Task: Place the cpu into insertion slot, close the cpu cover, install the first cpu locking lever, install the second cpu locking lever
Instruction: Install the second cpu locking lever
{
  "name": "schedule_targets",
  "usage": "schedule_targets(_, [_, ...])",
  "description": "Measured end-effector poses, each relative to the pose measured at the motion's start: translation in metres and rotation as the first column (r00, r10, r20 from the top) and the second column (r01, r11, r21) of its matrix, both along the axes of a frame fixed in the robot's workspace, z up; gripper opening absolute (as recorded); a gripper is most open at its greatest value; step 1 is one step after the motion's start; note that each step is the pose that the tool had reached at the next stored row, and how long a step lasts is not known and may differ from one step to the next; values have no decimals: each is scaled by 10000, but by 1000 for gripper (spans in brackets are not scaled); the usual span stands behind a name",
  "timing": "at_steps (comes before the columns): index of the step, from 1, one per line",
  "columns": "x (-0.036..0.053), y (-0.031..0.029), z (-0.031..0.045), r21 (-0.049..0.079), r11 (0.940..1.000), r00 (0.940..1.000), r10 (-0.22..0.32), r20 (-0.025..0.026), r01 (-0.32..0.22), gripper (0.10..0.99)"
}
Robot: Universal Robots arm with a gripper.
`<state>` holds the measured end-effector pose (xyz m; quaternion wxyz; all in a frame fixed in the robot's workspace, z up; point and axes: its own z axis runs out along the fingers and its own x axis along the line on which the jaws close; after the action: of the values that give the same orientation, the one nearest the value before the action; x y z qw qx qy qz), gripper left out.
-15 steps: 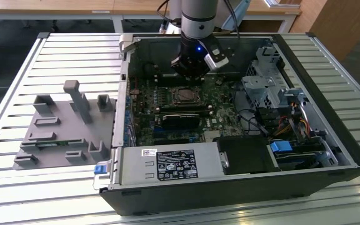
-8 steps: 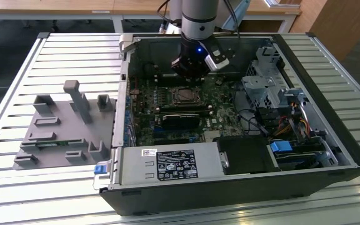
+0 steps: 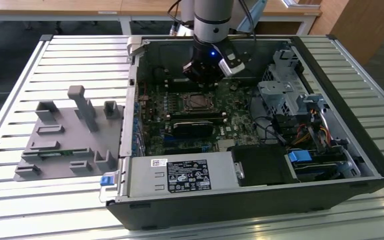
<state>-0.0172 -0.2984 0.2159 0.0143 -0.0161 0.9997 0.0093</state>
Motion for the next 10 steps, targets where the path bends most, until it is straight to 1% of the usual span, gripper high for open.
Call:
schedule_targets(2, [0, 0, 59, 2, 10000, 10000, 1, 1, -1, 106])
schedule_targets(5, [0, 0, 186, 2, 10000, 10000, 0, 1, 0, 106])
schedule_targets(6, [0, 0, 218, 1, 10000, 10000, 0, 1, 0, 106])
schedule_targets(7, [0, 0, 234, 0, 10000, 10000, 1, 0, -1, 106])
schedule_targets(10, [1, -17, 240, 4, 10000, 10000, 2, 1, -2, 106])
